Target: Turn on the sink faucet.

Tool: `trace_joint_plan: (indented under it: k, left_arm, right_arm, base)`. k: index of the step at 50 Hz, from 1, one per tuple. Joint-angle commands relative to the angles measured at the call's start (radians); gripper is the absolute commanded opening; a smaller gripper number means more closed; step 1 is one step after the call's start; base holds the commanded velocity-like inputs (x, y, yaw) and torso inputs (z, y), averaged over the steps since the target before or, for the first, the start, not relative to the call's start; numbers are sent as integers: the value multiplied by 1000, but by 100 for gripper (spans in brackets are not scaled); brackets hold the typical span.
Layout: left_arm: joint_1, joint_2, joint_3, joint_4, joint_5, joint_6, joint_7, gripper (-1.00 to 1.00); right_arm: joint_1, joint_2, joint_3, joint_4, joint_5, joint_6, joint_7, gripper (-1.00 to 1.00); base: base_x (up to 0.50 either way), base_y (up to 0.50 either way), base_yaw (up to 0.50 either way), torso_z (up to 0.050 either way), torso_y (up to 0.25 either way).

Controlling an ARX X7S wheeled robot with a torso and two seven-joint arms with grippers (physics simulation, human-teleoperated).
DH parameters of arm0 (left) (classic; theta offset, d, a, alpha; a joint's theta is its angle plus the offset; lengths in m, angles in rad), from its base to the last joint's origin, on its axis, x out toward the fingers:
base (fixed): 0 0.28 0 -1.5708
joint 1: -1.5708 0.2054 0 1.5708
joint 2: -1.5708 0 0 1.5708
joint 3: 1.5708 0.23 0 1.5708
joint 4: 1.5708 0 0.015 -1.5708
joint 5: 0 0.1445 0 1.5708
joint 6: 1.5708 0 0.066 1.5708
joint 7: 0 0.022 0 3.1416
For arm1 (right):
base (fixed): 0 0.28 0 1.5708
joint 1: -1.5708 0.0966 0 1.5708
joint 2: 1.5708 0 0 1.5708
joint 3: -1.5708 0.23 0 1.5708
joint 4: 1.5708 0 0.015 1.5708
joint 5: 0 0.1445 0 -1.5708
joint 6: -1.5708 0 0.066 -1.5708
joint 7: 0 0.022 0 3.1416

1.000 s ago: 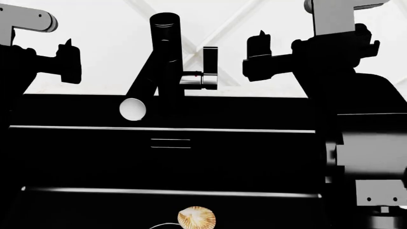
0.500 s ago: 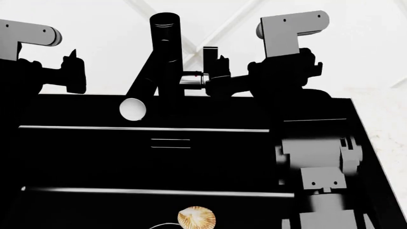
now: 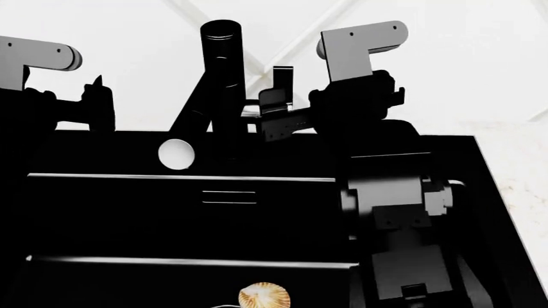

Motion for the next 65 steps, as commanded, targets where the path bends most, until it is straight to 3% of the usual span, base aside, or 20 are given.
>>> trace_joint_plan:
  k: [1, 11, 12, 20, 38, 42, 51, 57, 65]
  left_arm:
    - [9, -5, 1, 1, -5, 3, 0, 100]
    - [31, -3, -8, -11, -24, 88, 22, 100]
    - [7, -4, -23, -58, -15, 75, -35, 100]
    - [38, -22, -12, 22, -31, 51, 21, 100]
    - [37, -5, 4, 27, -25, 65, 8, 100]
    - [58, -26, -2, 109, -33, 27, 11, 100]
    - [91, -47, -10, 263, -42, -45, -5, 100]
    - [100, -51, -17, 259, -49, -42, -7, 100]
    - [118, -60, -30, 314, -65, -62, -8, 100]
  right_arm:
    - [24, -14, -4, 78, -3, -44, 0, 100]
    - [24, -17, 0, 78, 7, -56, 6, 100]
    - [28, -17, 2, 78, 8, -54, 8, 100]
    - [45, -21, -10, 79, 28, -55, 17, 100]
    - [94, -21, -53, 79, 91, -50, 51, 100]
    - [114, -21, -52, 79, 88, -43, 49, 100]
    - [158, -22, -178, 79, 203, -42, 59, 100]
    - [182, -22, -290, 80, 311, -49, 75, 100]
    - [192, -22, -330, 80, 355, -40, 87, 100]
  base:
    - [211, 0, 0, 0, 0]
    - [175, 0, 0, 0, 0]
    - [0, 0, 0, 0, 0]
    - [0, 0, 0, 0, 0]
    - [0, 0, 0, 2, -39]
    - [0, 0, 0, 13, -195]
    - [0, 0, 0, 14, -203]
    - [0, 0, 0, 10, -128]
    - [0, 0, 0, 0, 0]
